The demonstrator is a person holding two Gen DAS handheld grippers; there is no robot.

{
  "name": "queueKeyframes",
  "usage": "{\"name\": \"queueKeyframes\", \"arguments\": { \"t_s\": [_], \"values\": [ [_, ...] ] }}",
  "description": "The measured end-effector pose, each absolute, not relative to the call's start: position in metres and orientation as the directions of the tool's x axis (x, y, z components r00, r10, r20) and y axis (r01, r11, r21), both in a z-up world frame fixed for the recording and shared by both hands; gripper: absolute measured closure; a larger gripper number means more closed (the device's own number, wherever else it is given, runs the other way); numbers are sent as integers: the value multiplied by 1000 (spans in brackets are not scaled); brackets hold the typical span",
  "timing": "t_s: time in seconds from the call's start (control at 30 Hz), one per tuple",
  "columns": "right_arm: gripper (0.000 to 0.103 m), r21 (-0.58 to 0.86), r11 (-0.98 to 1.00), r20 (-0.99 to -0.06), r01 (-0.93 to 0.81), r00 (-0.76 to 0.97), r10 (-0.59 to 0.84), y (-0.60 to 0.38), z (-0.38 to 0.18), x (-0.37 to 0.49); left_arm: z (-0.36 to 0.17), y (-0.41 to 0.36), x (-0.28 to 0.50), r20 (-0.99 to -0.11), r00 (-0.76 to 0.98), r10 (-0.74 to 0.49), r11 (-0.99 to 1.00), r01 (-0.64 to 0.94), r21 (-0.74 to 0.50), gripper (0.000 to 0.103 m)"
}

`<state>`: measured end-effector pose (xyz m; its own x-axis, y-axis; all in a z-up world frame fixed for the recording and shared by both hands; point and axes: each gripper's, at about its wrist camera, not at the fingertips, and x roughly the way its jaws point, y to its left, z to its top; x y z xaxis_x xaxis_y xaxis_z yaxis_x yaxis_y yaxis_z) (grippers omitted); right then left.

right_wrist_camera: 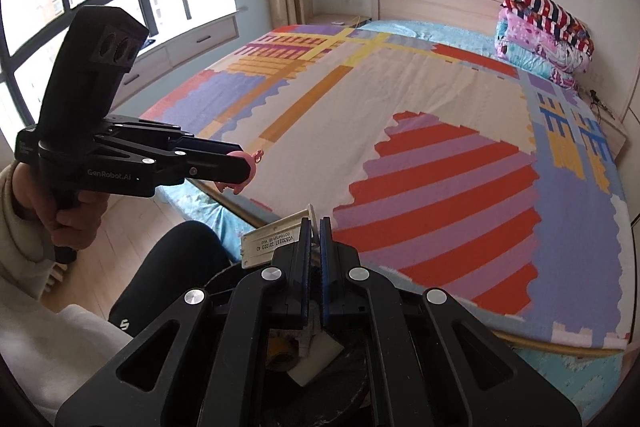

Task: Collect trash
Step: 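Carry the pink pig and white card over the black bin with both grippers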

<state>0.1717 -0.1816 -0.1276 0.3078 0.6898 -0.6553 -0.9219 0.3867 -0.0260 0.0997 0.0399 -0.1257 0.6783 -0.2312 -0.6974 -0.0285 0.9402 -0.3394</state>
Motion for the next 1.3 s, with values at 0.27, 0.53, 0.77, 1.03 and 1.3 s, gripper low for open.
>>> {"name": "queueKeyframes", "arguments": {
  "t_s": [0.27, 0.53, 0.77, 1.03, 1.3],
  "values": [
    [98, 27, 401, -694, -916, 272, 667, -196, -160, 168, -142, 25, 78, -696, 662, -278, 917, -33, -397, 75],
    [98, 75, 416, -743, -906, 228, 630, -201, -198, 166, -178, 16, 68, -748, 585, -313, 915, -25, -402, 75],
    [98, 98, 415, -783, -905, 188, 593, -193, -226, 163, -202, 10, 69, -784, 536, -314, 919, -37, -394, 75],
    [98, 112, 419, -815, -901, 158, 557, -184, -248, 165, -231, -3, 78, -837, 465, -287, 936, -49, -348, 75],
    [98, 135, 430, -834, -893, 131, 536, -178, -264, 168, -254, -11, 85, -868, 417, -270, 944, -63, -323, 75]
  ]
}}
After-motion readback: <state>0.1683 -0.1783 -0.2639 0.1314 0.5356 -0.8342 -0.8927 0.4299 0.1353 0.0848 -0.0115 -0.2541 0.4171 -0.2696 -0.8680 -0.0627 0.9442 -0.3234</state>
